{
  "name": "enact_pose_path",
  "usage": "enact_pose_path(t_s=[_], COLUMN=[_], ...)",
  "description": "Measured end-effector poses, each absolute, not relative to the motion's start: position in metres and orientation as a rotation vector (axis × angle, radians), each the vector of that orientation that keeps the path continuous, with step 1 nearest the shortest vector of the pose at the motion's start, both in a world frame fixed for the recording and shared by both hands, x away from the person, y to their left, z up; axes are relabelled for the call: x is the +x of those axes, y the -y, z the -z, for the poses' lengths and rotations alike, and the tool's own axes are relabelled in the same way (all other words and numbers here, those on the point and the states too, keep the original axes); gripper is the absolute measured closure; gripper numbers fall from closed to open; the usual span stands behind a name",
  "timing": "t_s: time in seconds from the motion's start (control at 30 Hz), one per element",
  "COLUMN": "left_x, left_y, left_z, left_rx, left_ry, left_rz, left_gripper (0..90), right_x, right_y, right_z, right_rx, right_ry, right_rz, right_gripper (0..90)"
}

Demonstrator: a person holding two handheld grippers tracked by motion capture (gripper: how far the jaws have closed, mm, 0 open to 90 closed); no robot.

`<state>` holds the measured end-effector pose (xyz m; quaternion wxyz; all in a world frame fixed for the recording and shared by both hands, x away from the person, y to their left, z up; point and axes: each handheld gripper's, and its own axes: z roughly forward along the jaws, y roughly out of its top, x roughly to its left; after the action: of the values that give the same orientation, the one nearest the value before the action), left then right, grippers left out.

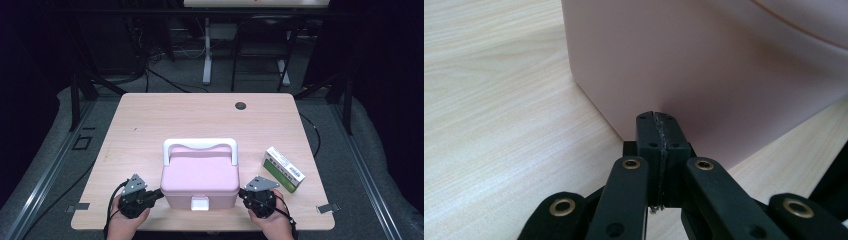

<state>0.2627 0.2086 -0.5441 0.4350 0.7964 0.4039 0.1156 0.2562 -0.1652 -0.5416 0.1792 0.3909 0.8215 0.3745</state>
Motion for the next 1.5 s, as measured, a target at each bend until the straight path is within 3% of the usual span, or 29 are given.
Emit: enact_pose_path(t_s=[0.57,0.8,0.97,1.17,1.5], left_x=[0.26,0.263,0.267,0.272,0.275], left_y=[-0.211,-0.213,-0.221,-0.232,-0.241], left_z=[0.545,0.545,0.543,0.545,0.544], left_rx=[1.971,1.965,1.93,1.876,1.848], left_ry=[-1.006,-1.0,-1.021,-1.08,-1.109], left_rz=[-0.247,-0.233,-0.245,-0.228,-0.25], left_gripper=[90.0,89.4,83.0,65.7,58.3], right_x=[0.248,0.251,0.255,0.255,0.257], right_y=[0.168,0.171,0.174,0.178,0.183], right_z=[0.541,0.544,0.544,0.542,0.538], right_rx=[1.11,1.124,1.141,1.136,1.118], right_ry=[-2.339,-2.356,-2.343,-2.319,-2.31], right_rz=[-1.073,-1.072,-1.084,-1.091,-1.114], right_gripper=[89.8,83.5,74.5,62.3,53.5])
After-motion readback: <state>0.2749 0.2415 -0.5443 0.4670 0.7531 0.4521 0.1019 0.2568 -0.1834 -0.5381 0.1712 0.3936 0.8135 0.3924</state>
